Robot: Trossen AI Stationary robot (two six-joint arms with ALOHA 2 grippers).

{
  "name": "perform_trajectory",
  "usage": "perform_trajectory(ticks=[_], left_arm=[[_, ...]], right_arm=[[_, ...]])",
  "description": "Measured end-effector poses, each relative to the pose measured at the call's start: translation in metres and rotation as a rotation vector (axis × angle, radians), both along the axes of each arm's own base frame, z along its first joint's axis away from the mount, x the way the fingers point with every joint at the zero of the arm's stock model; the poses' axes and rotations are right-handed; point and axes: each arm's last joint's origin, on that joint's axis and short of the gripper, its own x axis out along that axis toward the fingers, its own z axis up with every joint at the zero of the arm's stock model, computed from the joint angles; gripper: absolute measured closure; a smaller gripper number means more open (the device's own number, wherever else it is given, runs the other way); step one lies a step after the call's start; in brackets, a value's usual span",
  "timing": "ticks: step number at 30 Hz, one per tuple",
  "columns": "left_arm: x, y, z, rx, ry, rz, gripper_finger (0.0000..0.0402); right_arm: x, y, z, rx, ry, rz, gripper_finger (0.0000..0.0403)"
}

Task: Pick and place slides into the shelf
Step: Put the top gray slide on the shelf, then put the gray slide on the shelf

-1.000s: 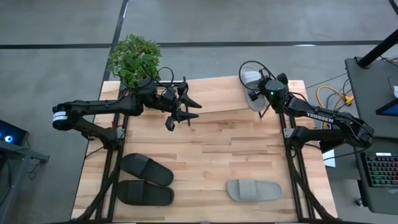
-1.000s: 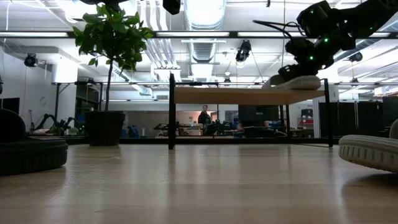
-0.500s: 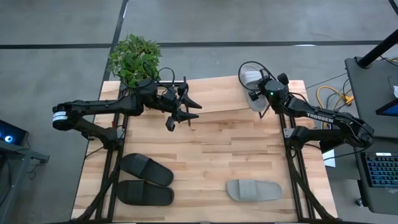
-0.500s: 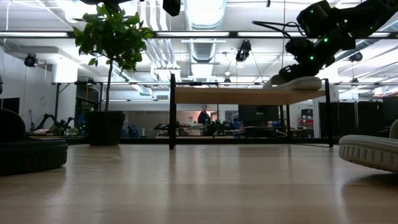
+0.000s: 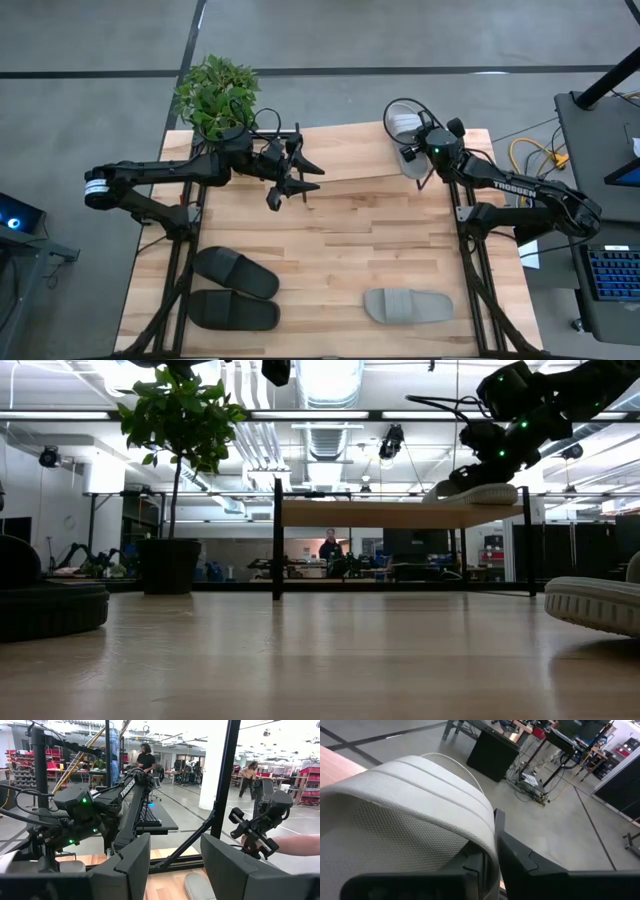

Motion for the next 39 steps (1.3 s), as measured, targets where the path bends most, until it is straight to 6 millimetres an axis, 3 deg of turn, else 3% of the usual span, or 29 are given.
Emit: perform_trajectory(ticks=[22, 39], left_arm=[[0.000, 0.000, 0.000, -0.017, 0.005, -0.004, 0.0242], [0.000, 0.000, 0.000, -0.018, 0.004, -0.003, 0.0242]], right_arm=[[-0.019, 0.015, 0.002, 0.109, -0.090, -0.027, 0.0205], [-0.042, 0.039, 0.018, 0.202, -0.330, 0.093, 0.0193]])
